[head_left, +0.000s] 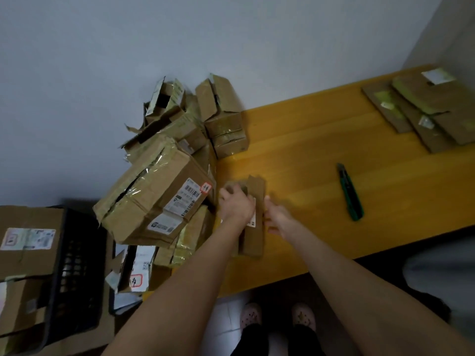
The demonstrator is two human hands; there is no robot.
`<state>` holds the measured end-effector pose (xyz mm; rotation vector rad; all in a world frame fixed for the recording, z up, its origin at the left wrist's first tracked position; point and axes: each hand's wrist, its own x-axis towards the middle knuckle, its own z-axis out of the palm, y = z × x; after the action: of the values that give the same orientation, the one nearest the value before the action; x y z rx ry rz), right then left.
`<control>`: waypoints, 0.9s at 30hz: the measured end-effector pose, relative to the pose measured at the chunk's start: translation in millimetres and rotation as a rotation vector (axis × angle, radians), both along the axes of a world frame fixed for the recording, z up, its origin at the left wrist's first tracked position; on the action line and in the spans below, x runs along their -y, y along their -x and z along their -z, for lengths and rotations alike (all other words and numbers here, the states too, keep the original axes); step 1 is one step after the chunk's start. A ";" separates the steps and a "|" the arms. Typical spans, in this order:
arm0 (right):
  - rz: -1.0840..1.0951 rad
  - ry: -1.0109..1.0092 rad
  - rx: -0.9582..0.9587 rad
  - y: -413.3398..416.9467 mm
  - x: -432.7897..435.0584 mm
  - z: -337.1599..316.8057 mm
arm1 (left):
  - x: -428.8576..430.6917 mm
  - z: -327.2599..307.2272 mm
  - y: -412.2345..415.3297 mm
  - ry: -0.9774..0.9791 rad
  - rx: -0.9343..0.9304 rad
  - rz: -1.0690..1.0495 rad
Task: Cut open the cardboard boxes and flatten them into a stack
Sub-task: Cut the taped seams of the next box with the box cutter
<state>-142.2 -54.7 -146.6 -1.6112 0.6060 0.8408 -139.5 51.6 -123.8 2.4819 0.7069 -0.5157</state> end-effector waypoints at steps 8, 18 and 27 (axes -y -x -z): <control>0.272 -0.172 -0.018 -12.9 30.9 -13.6 | 4.4 -6.8 -18.1 0.433 0.086 -0.240; 0.762 -0.399 0.237 -50.7 88.1 -62.0 | 40.8 -83.1 -54.6 1.080 0.406 -0.367; 0.582 -0.230 0.230 -49.4 106.9 -46.5 | 46.0 -52.7 -58.8 0.935 0.245 -0.194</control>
<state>-92.9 -161.7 -100.1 -1.2044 0.7327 0.2761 -80.7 5.6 -71.1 1.5462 0.4473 -0.3435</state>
